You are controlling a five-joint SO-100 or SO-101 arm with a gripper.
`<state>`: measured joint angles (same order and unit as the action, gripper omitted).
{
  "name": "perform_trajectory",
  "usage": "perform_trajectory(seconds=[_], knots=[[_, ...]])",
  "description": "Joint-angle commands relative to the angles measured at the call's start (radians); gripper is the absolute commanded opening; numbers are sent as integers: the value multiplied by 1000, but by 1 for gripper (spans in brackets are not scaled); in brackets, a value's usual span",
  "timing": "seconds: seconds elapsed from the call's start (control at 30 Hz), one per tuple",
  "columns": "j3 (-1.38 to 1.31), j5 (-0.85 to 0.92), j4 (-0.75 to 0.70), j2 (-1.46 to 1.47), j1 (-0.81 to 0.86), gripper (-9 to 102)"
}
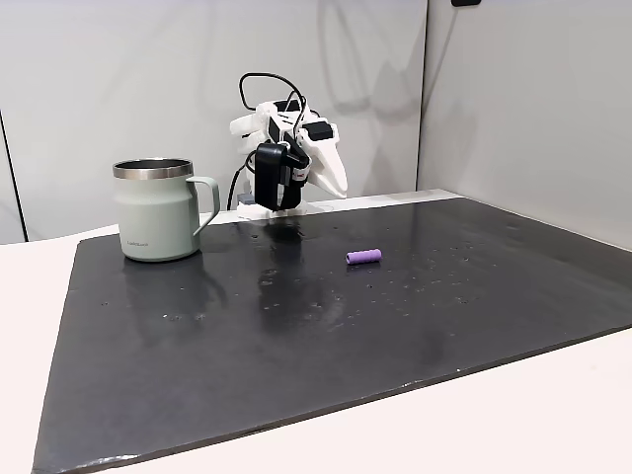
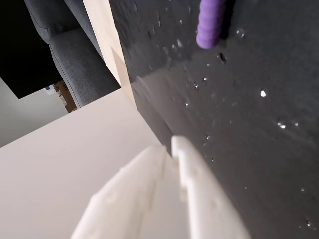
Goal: Grasp a pengrip and put it in the cup.
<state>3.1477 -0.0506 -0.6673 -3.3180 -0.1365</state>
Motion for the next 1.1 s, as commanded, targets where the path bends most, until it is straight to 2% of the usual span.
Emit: perform_trajectory(seconds=[0.0, 0.43, 0.8, 1.07], knots=[[43, -8, 35, -17, 3, 0], [40, -8, 37, -17, 3, 0], [-150, 5, -74, -8, -49, 0], [-518, -3, -153, 407, -91, 0]])
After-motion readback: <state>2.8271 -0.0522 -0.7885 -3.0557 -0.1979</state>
